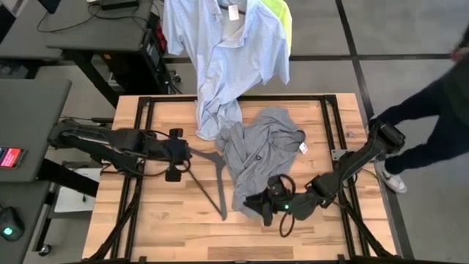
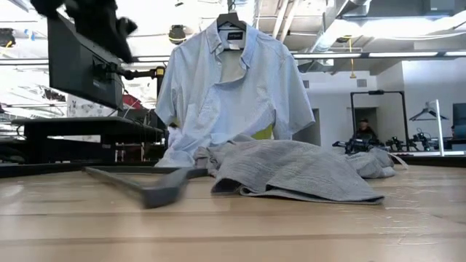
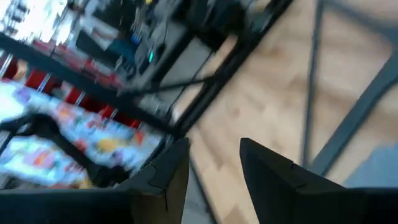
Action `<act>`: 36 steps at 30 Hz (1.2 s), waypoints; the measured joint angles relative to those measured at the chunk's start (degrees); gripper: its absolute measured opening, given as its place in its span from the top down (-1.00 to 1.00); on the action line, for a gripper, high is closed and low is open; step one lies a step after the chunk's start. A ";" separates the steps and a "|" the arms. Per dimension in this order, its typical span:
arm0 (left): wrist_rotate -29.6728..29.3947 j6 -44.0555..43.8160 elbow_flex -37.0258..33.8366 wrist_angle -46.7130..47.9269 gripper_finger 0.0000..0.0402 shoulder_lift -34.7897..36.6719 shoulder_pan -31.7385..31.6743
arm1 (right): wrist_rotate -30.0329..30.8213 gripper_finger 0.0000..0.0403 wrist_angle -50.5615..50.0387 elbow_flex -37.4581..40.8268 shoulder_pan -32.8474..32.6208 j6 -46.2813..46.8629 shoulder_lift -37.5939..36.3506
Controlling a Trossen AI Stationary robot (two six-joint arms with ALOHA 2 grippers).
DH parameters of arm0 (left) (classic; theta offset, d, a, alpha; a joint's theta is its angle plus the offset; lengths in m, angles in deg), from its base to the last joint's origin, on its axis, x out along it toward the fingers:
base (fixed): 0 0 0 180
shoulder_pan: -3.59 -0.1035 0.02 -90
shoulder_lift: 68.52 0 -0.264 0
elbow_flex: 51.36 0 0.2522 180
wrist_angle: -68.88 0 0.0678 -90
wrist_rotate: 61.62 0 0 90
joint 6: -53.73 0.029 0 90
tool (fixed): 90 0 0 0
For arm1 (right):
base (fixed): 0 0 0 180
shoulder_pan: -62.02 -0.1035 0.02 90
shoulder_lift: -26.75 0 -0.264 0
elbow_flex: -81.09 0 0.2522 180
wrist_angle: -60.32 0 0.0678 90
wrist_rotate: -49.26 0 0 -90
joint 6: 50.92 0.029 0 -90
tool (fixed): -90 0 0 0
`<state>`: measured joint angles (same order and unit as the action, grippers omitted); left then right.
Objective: Hang clothes
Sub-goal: Hang the gray shirt on the rack
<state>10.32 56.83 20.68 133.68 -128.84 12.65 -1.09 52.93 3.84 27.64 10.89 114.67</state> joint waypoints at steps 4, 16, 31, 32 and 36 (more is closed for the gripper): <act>-0.23 0.22 -0.97 1.10 0.98 -0.27 -0.38 | 0.11 0.33 -0.13 0.00 1.19 -0.80 -0.40; 13.53 8.58 -1.69 -2.71 0.45 -16.76 -16.42 | -1.47 0.33 0.00 0.00 1.22 2.71 0.46; 13.81 25.12 -1.47 -12.40 0.15 -39.96 -23.25 | -2.17 0.33 -1.74 0.00 -0.91 4.64 0.46; 14.13 24.56 -1.51 -12.91 0.15 -40.82 -23.67 | -2.17 0.33 -1.86 0.00 -0.91 4.64 0.46; 16.50 23.81 -1.35 -13.72 0.15 -43.37 -24.74 | -2.17 0.33 -1.85 0.00 -0.91 4.77 0.46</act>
<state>26.82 80.64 19.33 119.97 -172.21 -12.09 -3.26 51.08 3.84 26.73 15.66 115.12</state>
